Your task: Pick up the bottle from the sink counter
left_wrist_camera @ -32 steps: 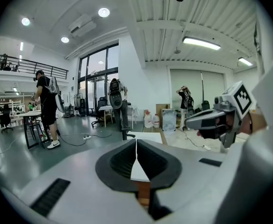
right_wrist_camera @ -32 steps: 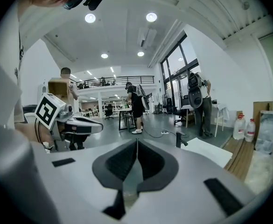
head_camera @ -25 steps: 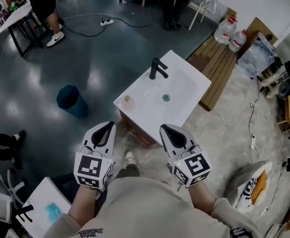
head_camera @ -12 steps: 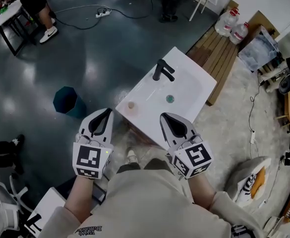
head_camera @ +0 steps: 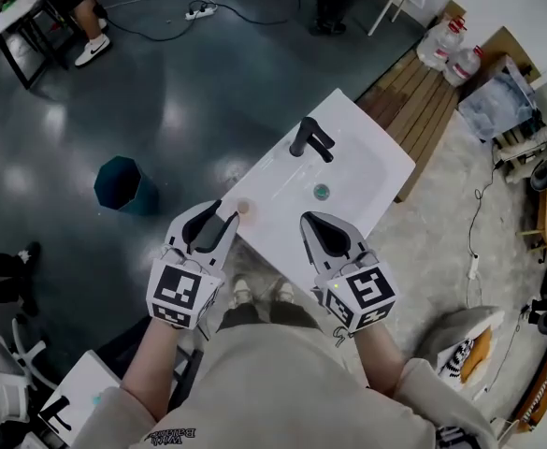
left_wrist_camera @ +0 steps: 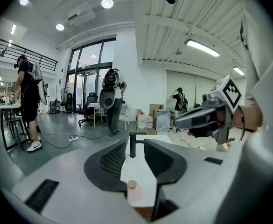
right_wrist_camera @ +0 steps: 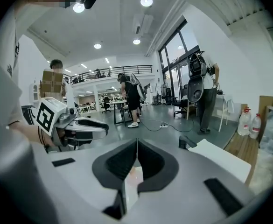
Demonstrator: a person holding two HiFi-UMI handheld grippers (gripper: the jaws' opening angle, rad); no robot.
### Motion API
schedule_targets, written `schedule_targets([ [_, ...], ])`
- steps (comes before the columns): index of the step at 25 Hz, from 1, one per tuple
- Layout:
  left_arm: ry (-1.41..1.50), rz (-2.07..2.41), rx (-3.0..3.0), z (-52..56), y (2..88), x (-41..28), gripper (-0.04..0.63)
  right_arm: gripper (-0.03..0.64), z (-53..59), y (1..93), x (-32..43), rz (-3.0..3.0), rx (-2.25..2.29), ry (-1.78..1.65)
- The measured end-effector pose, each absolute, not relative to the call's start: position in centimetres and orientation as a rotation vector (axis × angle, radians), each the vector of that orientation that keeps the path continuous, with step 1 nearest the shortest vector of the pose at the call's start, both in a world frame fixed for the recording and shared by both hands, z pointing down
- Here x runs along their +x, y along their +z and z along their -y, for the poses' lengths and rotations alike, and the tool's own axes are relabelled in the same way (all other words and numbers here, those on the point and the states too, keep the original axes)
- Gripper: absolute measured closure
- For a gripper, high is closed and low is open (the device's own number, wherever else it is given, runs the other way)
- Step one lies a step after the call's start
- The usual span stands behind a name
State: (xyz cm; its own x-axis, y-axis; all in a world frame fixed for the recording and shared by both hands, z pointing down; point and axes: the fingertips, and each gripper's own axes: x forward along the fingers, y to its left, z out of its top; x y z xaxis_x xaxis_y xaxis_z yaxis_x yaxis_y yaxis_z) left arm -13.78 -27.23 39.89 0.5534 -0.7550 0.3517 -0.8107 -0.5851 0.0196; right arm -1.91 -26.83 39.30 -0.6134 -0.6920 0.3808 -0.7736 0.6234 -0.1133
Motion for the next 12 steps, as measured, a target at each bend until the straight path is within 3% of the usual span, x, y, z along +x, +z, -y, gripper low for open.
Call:
schedule_targets([
  [6,0.538,1.275,2.643,29.6,43.8,-11.9,0.385,0.617,28.8,41.8,-1.5,2.537,1.129,0.448],
  [12,0.583,1.255,2.67,31.7,48.9,-10.9,0.371,0.617,30.5,45.0,-1.7,2.519,1.09,0.488],
])
